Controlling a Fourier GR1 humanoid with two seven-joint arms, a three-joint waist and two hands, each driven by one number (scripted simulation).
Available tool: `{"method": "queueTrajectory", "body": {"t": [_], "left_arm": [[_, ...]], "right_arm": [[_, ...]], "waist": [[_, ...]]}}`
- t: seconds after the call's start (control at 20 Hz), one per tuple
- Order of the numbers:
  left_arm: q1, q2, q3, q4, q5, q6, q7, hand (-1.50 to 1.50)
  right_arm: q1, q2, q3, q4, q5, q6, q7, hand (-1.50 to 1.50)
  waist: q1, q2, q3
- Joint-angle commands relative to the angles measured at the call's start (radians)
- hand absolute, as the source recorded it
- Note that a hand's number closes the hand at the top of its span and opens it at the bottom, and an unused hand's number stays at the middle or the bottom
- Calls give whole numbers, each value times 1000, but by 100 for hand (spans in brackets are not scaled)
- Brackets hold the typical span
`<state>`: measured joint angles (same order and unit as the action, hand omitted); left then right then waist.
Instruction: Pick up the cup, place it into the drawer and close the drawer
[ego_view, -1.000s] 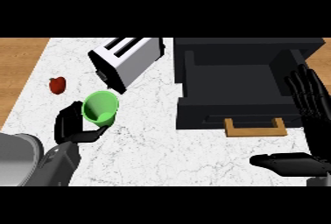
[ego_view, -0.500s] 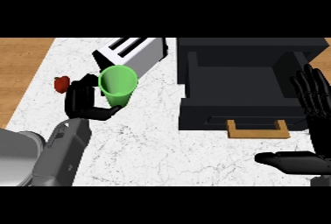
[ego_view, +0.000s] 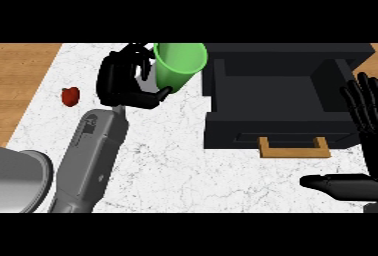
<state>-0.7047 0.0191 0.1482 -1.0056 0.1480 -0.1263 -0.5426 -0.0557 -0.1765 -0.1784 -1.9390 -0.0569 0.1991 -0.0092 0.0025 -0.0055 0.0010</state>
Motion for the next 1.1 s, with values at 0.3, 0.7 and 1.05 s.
{"method": "queueTrajectory", "body": {"t": [0.3, 0.7, 1.05], "left_arm": [[-266, -19, -138, 84, 1, 240, 170, 150], [-456, -19, -208, 276, 117, 339, 247, 150], [-537, -19, -358, 417, 287, 448, 218, 150]], "right_arm": [[16, -10, -22, 58, -1, 36, -81, -150], [-75, -3, 1, 62, 18, -6, 9, -150], [-23, 4, -9, 51, 10, 18, -62, -150]], "waist": [[-21, 8, -1], [-27, 10, -1], [-51, 13, 0]]}}
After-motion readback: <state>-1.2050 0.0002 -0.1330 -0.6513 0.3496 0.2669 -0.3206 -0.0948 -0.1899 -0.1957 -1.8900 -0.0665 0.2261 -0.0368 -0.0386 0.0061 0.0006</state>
